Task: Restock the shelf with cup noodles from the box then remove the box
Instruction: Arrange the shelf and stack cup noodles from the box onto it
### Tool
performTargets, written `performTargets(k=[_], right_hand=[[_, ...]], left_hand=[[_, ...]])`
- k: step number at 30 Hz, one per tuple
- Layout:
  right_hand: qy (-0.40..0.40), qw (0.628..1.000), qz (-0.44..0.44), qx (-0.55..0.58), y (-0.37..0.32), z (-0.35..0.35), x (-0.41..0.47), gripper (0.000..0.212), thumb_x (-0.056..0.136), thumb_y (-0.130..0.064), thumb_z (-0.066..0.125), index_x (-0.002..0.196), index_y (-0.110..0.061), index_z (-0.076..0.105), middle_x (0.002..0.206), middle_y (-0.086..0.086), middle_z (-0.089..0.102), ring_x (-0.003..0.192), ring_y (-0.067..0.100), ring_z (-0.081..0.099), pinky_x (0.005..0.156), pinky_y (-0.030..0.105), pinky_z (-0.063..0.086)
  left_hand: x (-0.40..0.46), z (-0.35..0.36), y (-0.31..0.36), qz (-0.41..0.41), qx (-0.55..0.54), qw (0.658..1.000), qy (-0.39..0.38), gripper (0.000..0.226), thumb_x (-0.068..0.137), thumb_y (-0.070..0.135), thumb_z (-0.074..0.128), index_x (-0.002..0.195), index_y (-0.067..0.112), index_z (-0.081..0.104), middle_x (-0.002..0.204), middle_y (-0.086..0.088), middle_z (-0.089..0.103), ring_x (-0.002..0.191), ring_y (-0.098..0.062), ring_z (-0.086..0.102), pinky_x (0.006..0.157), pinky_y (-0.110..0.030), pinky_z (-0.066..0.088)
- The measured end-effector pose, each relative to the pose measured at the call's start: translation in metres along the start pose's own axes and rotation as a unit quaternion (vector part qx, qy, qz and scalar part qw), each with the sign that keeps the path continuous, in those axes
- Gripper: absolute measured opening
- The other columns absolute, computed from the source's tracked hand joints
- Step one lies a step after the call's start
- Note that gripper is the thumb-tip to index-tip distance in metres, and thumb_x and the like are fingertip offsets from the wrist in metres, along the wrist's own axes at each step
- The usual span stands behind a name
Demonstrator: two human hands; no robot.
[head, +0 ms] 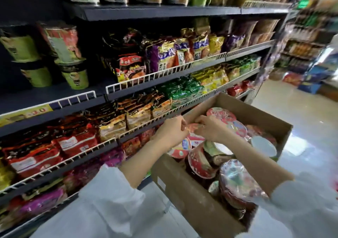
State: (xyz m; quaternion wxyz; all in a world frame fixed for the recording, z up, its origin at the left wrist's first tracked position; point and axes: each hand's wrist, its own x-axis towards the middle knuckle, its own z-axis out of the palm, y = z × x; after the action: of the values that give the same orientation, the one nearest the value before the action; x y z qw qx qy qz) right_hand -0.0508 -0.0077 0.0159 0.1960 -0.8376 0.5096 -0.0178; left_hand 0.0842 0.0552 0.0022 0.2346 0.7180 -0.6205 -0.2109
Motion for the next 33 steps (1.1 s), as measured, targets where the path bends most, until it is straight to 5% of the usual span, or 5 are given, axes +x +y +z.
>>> performTargets(k=[9, 14, 19, 25, 33], right_hand=[[-0.219, 0.975, -0.017, 0.018, 0.048, -0.009, 0.0, 0.092, 0.08, -0.049, 0.067, 0.149, -0.012, 0.02, 0.151, 0.007, 0.036, 0.138, 0.026, 0.035, 0.111, 0.037, 0.031], [-0.122, 0.99, 0.02, 0.075, 0.057, -0.016, 0.008, 0.062, 0.079, -0.047, 0.067, 0.121, -0.003, 0.057, 0.12, 0.015, 0.059, 0.107, 0.03, 0.056, 0.091, 0.039, 0.047], [0.007, 0.983, 0.024, 0.183, 0.067, -0.021, 0.011, 0.053, 0.084, -0.043, 0.064, 0.103, 0.006, 0.064, 0.096, 0.019, 0.064, 0.096, 0.033, 0.059, 0.077, 0.036, 0.047], [0.001, 0.887, 0.159, 0.433, 0.085, -0.005, 0.024, 0.085, 0.079, -0.052, 0.066, 0.143, -0.007, 0.032, 0.14, 0.012, 0.043, 0.126, 0.035, 0.043, 0.101, 0.053, 0.041], [-0.062, 0.774, 0.236, 0.584, 0.098, -0.002, 0.032, 0.072, 0.071, -0.047, 0.074, 0.128, -0.017, 0.041, 0.134, 0.015, 0.041, 0.116, 0.041, 0.049, 0.079, 0.053, 0.054]], left_hand=[[0.009, 0.063, -0.009, -0.078, 0.137, 0.979, -0.133, 0.039, 0.092, 0.039, 0.05, 0.121, 0.013, 0.055, 0.128, -0.009, 0.055, 0.12, -0.029, 0.051, 0.088, -0.032, 0.043], [-0.004, 0.068, -0.024, -0.142, 0.201, 0.962, -0.122, 0.085, 0.079, 0.051, 0.062, 0.149, 0.03, 0.018, 0.159, -0.011, 0.001, 0.146, -0.031, -0.002, 0.119, -0.048, 0.007], [0.003, 0.071, -0.021, -0.199, 0.273, 0.941, -0.031, 0.113, 0.063, 0.065, 0.072, 0.146, 0.011, 0.018, 0.146, -0.019, 0.024, 0.135, -0.035, 0.022, 0.11, -0.049, 0.027], [0.01, 0.079, -0.011, -0.201, 0.355, 0.913, -0.011, 0.119, 0.059, 0.07, 0.071, 0.147, 0.009, 0.018, 0.14, -0.017, 0.033, 0.128, -0.033, 0.031, 0.106, -0.041, 0.029], [0.008, 0.08, -0.017, -0.249, 0.184, 0.95, 0.044, 0.106, 0.06, 0.062, 0.075, 0.141, 0.012, 0.028, 0.134, -0.018, 0.029, 0.124, -0.036, 0.03, 0.106, -0.042, 0.031]])
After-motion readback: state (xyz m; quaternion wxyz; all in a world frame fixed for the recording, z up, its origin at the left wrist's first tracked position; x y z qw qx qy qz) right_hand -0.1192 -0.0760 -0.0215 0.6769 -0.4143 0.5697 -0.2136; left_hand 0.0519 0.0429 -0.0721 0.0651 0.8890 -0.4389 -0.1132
